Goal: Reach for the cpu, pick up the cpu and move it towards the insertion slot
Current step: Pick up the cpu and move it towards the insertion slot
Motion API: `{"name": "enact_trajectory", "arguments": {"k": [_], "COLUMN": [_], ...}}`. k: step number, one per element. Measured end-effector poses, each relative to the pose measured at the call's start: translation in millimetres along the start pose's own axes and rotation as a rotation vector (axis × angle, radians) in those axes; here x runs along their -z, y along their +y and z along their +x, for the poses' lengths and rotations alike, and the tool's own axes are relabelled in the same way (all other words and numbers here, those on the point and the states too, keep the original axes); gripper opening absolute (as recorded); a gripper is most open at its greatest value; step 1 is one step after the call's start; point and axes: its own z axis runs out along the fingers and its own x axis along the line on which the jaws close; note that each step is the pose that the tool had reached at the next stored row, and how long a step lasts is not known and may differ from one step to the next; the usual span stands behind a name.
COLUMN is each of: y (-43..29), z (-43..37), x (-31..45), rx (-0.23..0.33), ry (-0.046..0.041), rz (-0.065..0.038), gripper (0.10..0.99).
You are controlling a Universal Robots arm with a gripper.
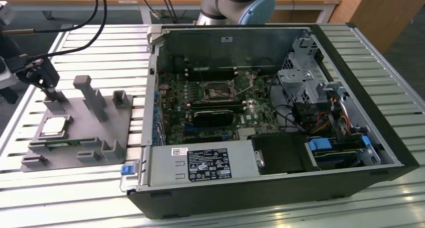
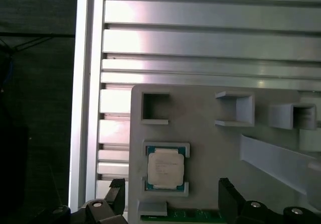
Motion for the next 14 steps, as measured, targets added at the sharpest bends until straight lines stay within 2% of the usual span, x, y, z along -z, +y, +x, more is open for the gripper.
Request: {"name": "enact_trajectory", "arguments": {"k": [14], "y": [-4.3], "z": [1.4], "x": [-21.4], "rx": [0.0], "ry": [0.0], "rz": [0.0], "gripper": [0.824]}}
